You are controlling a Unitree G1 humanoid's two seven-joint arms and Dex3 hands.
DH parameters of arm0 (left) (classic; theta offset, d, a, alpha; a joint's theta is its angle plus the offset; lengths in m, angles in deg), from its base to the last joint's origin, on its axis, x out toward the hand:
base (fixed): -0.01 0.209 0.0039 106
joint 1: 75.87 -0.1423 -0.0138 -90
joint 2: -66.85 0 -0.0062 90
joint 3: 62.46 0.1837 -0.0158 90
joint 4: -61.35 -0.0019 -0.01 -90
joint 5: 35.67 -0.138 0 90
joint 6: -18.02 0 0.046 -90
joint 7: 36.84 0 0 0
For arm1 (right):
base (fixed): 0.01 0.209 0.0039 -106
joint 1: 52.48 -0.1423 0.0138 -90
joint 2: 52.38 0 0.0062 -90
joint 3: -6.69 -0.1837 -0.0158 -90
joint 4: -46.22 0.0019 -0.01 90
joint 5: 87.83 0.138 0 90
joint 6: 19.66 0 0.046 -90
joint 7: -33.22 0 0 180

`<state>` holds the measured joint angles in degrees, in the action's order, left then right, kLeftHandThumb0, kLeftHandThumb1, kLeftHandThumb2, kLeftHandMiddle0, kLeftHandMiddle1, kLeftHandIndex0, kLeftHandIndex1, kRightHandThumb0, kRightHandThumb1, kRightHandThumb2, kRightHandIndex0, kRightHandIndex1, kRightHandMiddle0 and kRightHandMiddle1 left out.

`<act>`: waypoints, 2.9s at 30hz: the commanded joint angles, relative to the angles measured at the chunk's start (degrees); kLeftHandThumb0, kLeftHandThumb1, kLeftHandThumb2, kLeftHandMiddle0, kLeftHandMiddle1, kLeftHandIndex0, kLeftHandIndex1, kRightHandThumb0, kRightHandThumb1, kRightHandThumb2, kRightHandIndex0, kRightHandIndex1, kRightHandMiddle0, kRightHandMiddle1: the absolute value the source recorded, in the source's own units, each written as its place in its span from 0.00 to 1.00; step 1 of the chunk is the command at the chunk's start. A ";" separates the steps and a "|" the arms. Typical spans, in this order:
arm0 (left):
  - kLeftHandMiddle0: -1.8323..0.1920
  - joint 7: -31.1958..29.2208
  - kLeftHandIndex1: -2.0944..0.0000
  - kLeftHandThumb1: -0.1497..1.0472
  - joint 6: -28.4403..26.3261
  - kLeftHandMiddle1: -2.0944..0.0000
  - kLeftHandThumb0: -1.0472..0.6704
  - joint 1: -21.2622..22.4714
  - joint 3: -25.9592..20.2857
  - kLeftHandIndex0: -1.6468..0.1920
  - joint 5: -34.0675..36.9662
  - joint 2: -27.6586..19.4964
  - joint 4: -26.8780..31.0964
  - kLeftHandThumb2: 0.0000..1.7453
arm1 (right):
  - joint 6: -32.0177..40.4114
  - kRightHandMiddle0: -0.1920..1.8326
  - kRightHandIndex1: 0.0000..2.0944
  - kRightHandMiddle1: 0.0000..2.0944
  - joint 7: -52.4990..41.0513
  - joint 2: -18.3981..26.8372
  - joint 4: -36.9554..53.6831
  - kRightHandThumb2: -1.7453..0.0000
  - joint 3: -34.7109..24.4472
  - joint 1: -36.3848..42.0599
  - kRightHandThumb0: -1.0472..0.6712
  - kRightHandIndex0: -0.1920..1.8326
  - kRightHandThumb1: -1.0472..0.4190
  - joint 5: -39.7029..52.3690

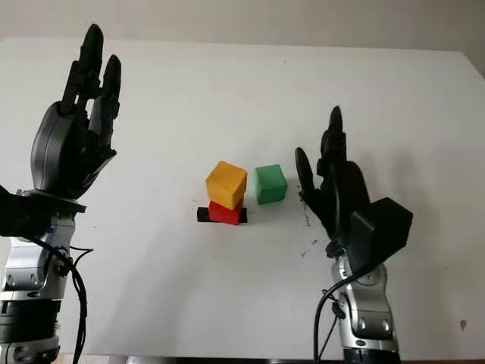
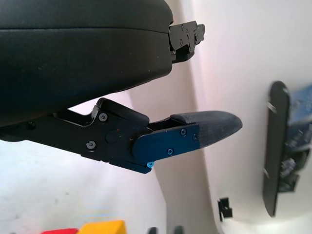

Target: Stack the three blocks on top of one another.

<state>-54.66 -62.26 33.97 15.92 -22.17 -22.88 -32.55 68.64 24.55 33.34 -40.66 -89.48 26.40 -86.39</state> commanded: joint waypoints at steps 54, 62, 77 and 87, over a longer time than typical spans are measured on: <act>1.00 0.81 1.00 1.00 0.24 1.00 0.19 -8.44 0.57 1.00 -2.18 2.04 -4.66 0.41 | -5.84 0.32 0.03 0.05 -10.91 24.94 -5.44 0.96 17.08 -15.09 0.27 0.12 0.19 -35.48; 1.00 0.19 1.00 1.00 0.97 1.00 0.21 -8.62 0.53 1.00 -2.00 1.99 -4.57 0.40 | -7.34 0.37 0.04 0.07 -8.26 25.05 -6.43 0.97 17.90 -14.56 0.31 0.16 0.17 -37.26; 1.00 0.26 1.00 1.00 1.57 1.00 0.22 -9.05 0.38 1.00 -1.81 2.22 -4.13 0.36 | -9.03 0.35 0.04 0.52 -4.06 24.66 -7.76 0.96 17.97 -14.25 0.43 0.24 0.13 -39.04; 1.00 1.23 1.00 1.00 1.41 1.00 0.23 -9.25 0.45 1.00 -1.98 2.28 -3.49 0.34 | -9.22 0.39 0.04 0.50 -4.72 25.07 -7.10 0.97 17.58 -14.20 0.44 0.27 0.12 -38.99</act>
<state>-53.58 -60.98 25.89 16.40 -24.07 -20.56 -37.35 59.71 20.01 57.92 -48.29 -71.45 11.66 -125.67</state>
